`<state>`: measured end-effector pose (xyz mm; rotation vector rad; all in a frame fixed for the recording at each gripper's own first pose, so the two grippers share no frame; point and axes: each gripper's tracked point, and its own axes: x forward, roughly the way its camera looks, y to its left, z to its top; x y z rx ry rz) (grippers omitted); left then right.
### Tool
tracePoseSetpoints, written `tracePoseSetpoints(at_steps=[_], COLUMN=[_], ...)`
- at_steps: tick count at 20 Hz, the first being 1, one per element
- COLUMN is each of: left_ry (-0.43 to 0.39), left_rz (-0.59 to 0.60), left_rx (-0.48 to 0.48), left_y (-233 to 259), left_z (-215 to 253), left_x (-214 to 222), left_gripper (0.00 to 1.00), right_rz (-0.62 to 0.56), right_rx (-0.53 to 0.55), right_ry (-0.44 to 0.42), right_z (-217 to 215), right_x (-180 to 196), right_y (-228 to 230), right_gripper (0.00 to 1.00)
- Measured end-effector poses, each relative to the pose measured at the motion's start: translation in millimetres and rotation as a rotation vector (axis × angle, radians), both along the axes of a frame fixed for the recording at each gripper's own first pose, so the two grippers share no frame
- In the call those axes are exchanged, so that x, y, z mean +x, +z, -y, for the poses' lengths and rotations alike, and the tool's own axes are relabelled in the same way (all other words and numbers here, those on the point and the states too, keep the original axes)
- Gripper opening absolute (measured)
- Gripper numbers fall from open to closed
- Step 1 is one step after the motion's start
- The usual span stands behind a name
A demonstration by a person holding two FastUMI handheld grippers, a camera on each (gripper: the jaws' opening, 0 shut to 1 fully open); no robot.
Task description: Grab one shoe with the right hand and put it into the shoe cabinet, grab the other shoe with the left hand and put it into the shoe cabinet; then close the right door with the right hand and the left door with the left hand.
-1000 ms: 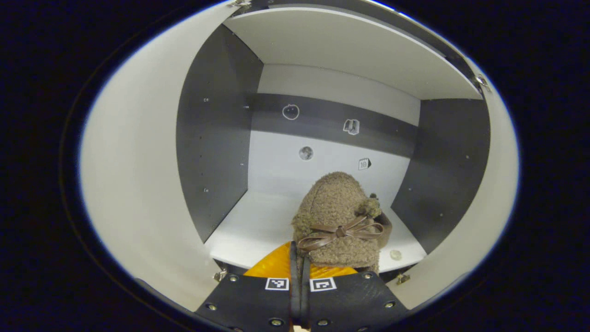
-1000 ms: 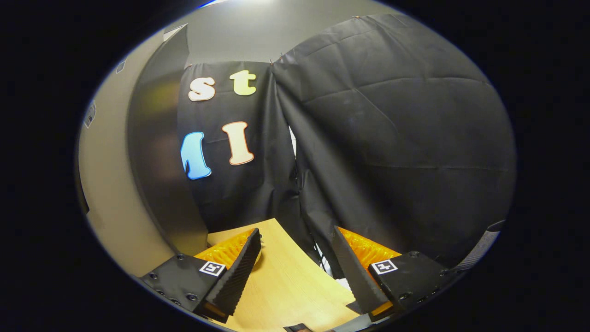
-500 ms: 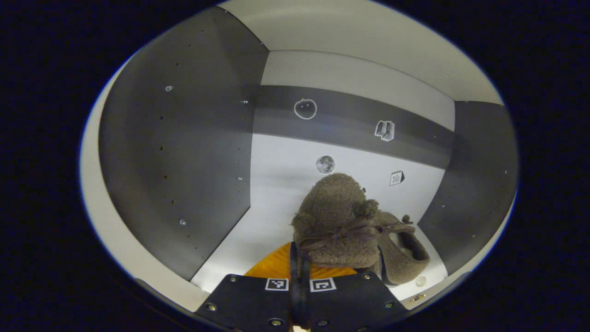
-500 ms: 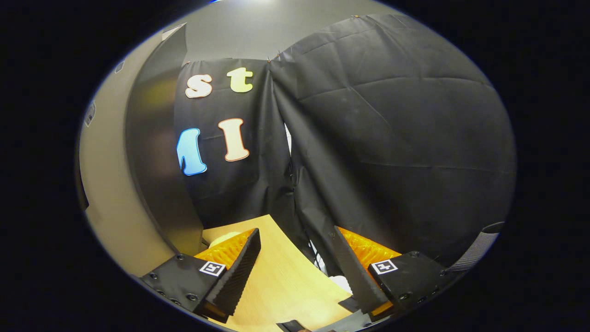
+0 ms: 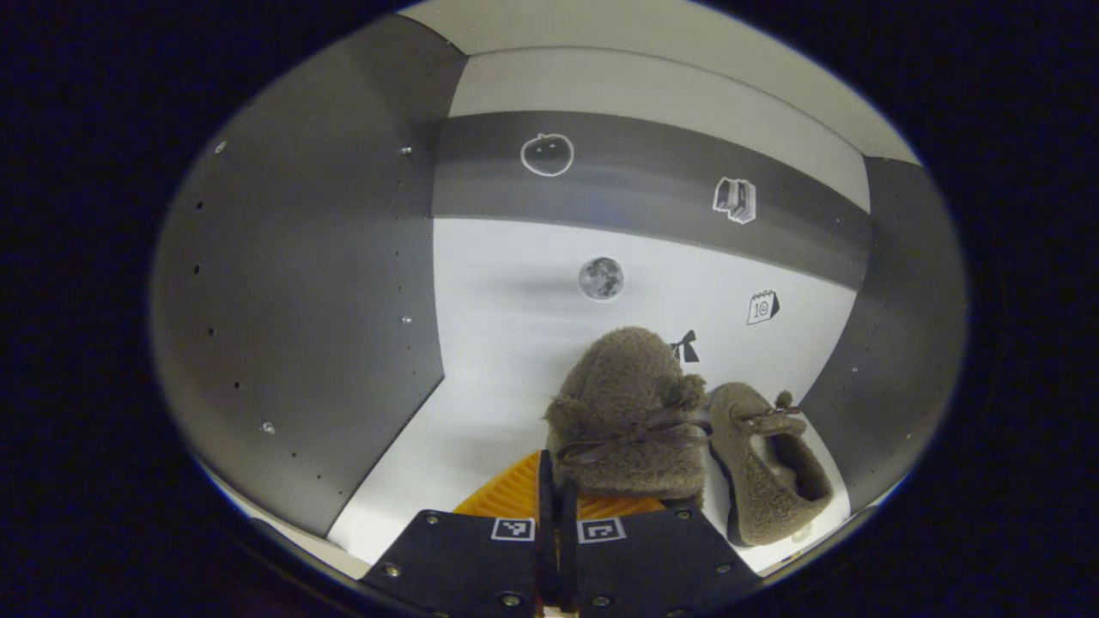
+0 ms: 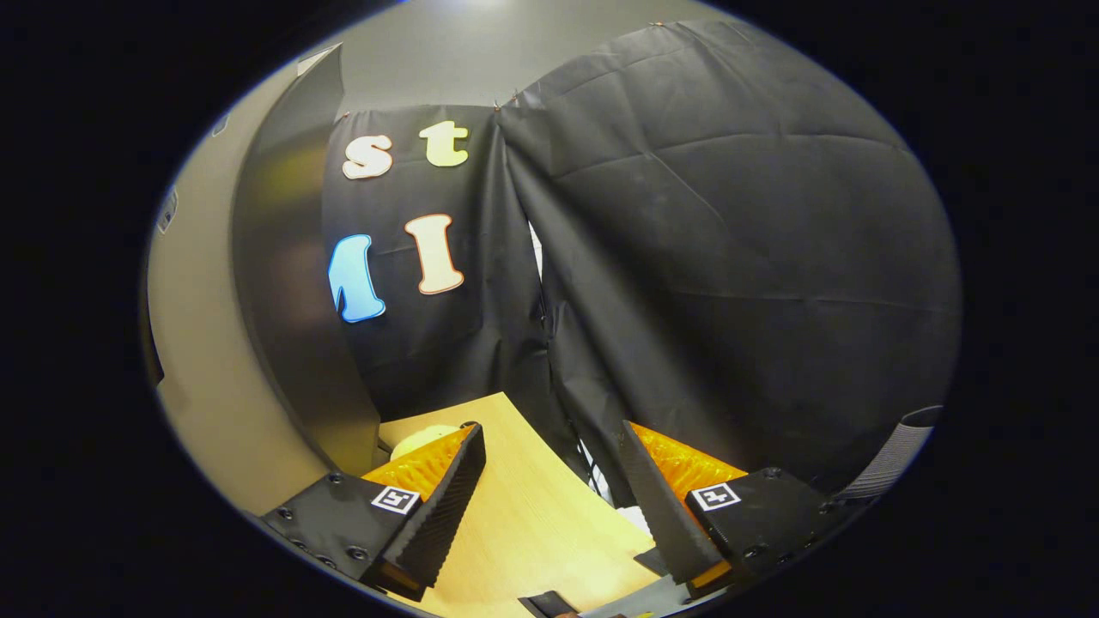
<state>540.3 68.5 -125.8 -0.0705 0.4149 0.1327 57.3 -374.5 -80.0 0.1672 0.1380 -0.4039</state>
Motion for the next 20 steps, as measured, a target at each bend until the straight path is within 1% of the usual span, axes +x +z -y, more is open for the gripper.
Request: tracePoseSetpoints(at_steps=[2,4,5,6,7,8,9,10,11,12,13,14,15,16,17,19,20], left_ry=[-0.022,-0.047,-0.058,-0.054,-0.048,-0.048,-0.043,-0.04,-0.044,-0.051,-0.059,-0.063,-0.062,-0.061,-0.072,-0.092,-0.079], left_rz=[-0.01,-0.016,-0.018,-0.023,-0.016,-0.004,0.01,0.024,0.039,0.065,0.099,0.134,0.172,0.213,0.246,0.304,0.327], left_rx=[0.016,0.007,0.001,0.014,0.037,0.056,0.08,0.1,0.118,0.136,0.154,0.17,0.186,0.195,0.198,0.209,0.216], left_y=[-2,-3,-7,-5,-1,3,15,16,27,40,53,67,80,92,102,115,121], left_z=[3,9,13,11,7,6,5,4,6,8,12,16,18,21,27,36,33], left_x=[0,-4,-5,-14,-18,-23,-34,-35,-48,-60,-72,-84,-98,-112,-126,-155,-169], left_gripper=[0.04,0.1,0.29,0.36,0.43,0.44,0.62,0.8,0.98,1.0,1.0,0.98,0.98,1.0,1.0,1.0,1.0], right_rz=[-0.003,0.014,0.016,0.02,0.024,0.024,0.023,0.027,0.031,0.038,0.047,0.054,0.058,0.065,0.081,0.114,0.127], right_rx=[0.007,0.021,0.02,0.011,0.003,-0.002,-0.002,0.0,0.003,0.005,0.006,0.004,0.006,0.014,0.019,0.007,-0.006], right_ry=[-0.001,0.002,0.002,0.001,0.001,0.006,0.013,0.023,0.034,0.046,0.06,0.075,0.092,0.117,0.146,0.185,0.199], right_z=[0,-1,-2,-1,0,-2,-4,-7,-9,-12,-17,-22,-26,-34,-43,-52,-55], right_x=[-3,-8,-9,-12,-14,-14,-13,-12,-13,-12,-11,-9,-6,-3,1,5,8], right_y=[-3,1,2,4,6,7,7,9,12,15,19,24,28,34,46,67,78], right_gripper=[0.99,0.99,0.99,0.99,0.94,0.94,0.99,0.99,0.94,0.99,0.99,0.94,0.94,0.94,0.98,0.98,0.98])
